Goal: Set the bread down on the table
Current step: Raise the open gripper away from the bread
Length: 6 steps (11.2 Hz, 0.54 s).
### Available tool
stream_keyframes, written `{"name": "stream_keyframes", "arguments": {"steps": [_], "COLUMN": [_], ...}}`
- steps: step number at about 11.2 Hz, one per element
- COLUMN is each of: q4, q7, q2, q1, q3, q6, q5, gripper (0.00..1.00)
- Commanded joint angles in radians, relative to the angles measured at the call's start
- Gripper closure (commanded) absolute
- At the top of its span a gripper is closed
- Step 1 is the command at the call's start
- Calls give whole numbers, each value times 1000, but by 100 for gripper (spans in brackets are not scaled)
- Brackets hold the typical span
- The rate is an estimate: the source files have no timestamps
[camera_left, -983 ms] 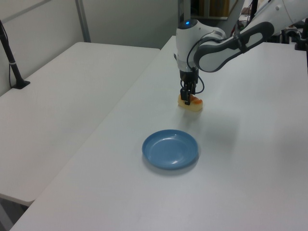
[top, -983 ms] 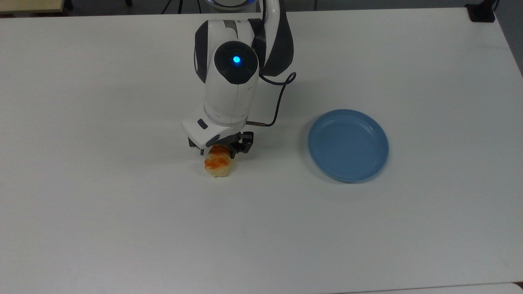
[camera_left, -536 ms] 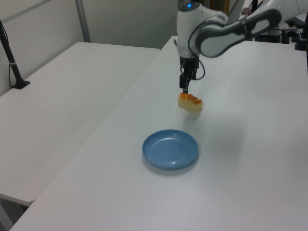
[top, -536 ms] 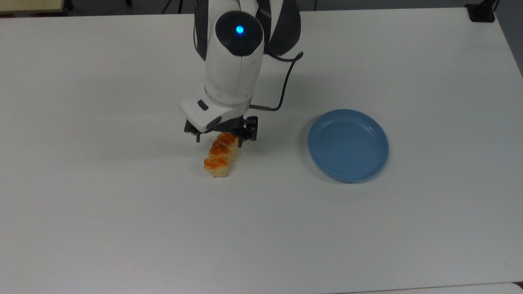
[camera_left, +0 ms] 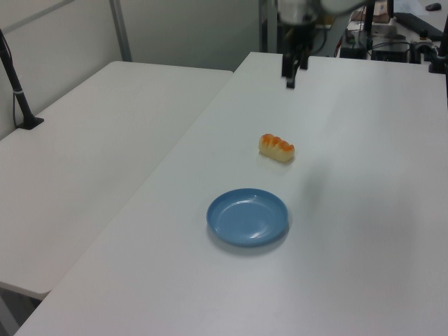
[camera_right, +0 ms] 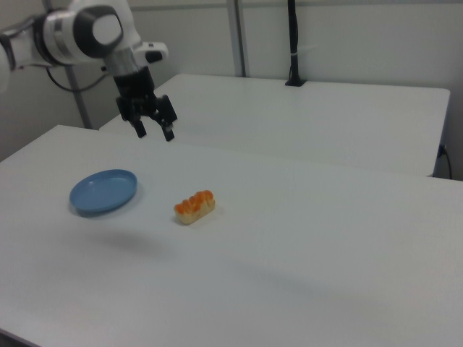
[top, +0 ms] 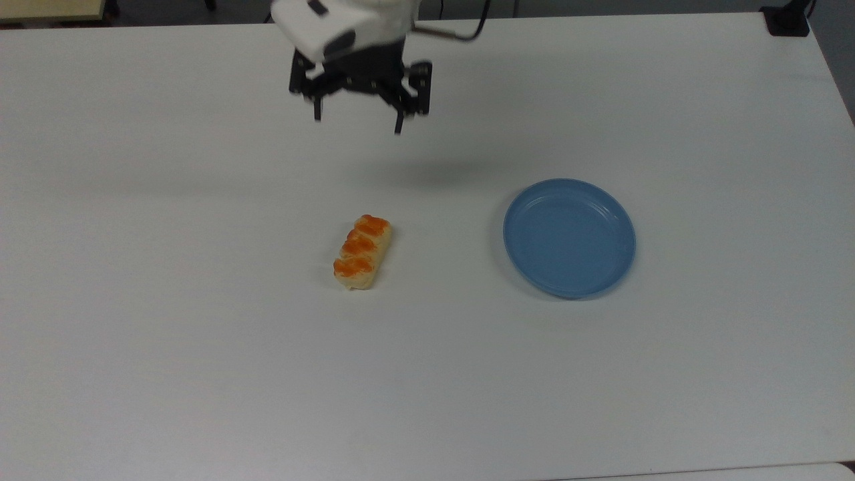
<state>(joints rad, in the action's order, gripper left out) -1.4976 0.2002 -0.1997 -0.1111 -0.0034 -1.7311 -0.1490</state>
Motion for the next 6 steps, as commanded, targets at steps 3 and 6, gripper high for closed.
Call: {"name": "stream_keyframes", "arguments": {"steps": [3,6], "q4": [-49,-44], "q7": [-116,-142], "q2": [157,164], "q1": [62,67], "q3": [-3,-7], "q6": [163,186], "q5": [101,103], "gripper": [0,0]}}
